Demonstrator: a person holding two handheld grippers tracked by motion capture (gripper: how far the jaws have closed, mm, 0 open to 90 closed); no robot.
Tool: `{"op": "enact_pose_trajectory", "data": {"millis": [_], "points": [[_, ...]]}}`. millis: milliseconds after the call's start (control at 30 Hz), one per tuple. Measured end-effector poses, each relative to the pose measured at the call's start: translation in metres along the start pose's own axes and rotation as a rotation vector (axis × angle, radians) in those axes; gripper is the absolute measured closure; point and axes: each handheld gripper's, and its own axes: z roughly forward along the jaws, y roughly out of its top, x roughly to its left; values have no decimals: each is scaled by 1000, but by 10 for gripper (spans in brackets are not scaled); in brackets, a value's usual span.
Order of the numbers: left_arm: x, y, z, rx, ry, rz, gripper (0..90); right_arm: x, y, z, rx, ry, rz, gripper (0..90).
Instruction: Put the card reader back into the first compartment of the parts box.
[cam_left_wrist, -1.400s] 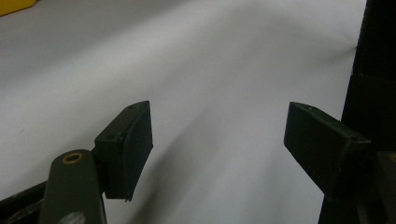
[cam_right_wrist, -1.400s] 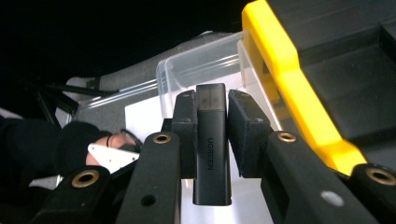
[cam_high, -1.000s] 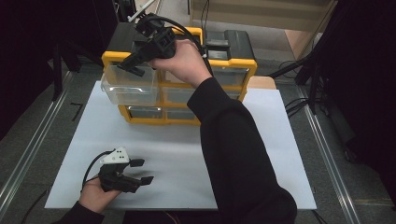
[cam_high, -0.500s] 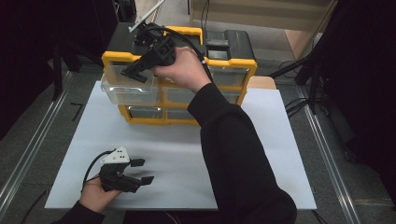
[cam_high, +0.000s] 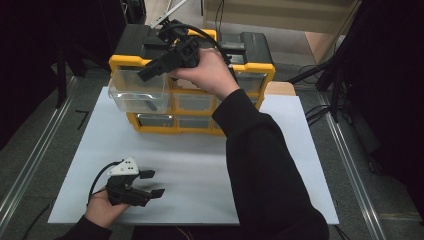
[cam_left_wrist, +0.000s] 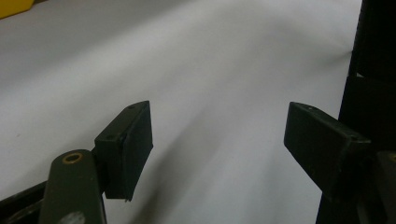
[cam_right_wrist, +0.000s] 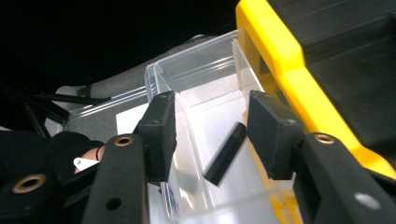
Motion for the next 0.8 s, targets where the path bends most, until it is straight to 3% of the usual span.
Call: {"op": "enact_pose_trajectory", "data": {"millis": [267, 467, 800], "points": [[0, 0, 0, -4, 2, 0, 252, 6, -16, -26, -37, -57, -9, 438], [0, 0, 0, 0, 6, 1, 253, 3, -35, -41, -66, -66, 5, 357], [0, 0, 1, 0, 6, 1, 253, 0, -64, -48, -71, -69, -5, 268]]}}
